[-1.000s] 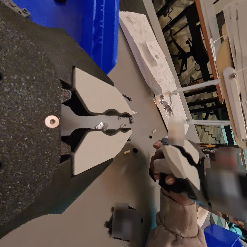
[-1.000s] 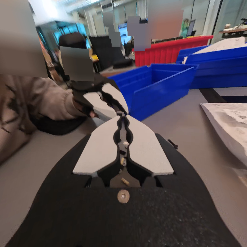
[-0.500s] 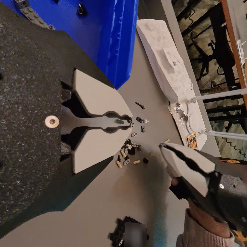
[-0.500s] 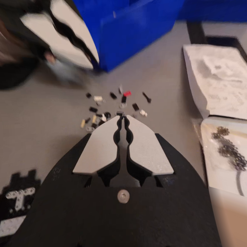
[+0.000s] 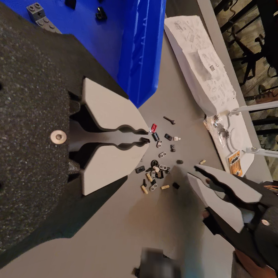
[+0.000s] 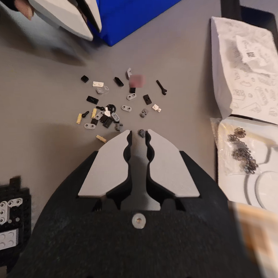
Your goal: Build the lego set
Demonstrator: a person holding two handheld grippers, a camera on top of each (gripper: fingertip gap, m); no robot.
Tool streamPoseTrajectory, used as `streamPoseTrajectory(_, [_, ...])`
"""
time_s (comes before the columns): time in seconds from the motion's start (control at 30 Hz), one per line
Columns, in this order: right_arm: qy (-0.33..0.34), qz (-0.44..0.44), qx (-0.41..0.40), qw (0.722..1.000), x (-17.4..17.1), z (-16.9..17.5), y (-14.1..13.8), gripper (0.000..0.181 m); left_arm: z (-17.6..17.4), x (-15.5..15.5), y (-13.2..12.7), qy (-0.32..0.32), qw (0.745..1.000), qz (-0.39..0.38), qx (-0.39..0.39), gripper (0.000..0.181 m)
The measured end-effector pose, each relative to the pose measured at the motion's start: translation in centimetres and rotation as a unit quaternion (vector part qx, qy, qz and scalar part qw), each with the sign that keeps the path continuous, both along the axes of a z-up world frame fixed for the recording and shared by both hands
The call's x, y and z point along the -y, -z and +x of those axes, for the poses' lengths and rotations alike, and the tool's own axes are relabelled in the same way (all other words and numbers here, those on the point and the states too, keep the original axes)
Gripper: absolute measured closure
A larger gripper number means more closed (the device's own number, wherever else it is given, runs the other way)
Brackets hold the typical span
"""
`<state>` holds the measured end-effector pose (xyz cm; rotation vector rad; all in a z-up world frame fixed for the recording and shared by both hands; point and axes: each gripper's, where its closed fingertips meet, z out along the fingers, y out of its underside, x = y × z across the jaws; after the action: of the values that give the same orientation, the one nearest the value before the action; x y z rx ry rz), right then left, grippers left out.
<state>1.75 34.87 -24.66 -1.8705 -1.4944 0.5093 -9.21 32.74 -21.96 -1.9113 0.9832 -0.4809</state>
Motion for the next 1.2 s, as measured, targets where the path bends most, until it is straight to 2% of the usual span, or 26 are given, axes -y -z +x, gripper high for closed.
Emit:
streamPoseTrajectory(0.17, [0.025,0.019,-0.046,0.998,1.8,1.1,-2.0,0.164,0.1,1.4,1.4,0.043,0.998,-0.025,-0.047,0.172])
streamPoseTrajectory(0.4, [0.074,0.017,-0.096,0.993,6.4,4.4,-4.0,0.165,0.2,3.5,3.4,0.096,0.987,-0.052,-0.116,0.166])
streamPoseTrajectory(0.63, [0.125,0.005,-0.146,0.981,9.9,7.1,-4.9,0.167,0.4,3.5,5.3,0.090,0.983,-0.074,-0.143,0.165])
streamPoseTrajectory(0.93, [0.149,0.008,-0.189,0.971,9.9,7.4,-4.8,0.168,0.8,3.3,5.6,0.084,0.983,-0.076,-0.141,0.169])
streamPoseTrajectory(1.0, [0.147,0.008,-0.189,0.971,9.9,7.3,-4.7,0.168,0.7,2.7,5.6,0.071,0.985,-0.063,-0.147,0.174])
streamPoseTrajectory(1.2, [0.148,0.004,-0.188,0.971,10.0,7.1,-4.1,0.169,1.1,1.6,4.8,0.048,0.989,-0.019,-0.135,0.169])
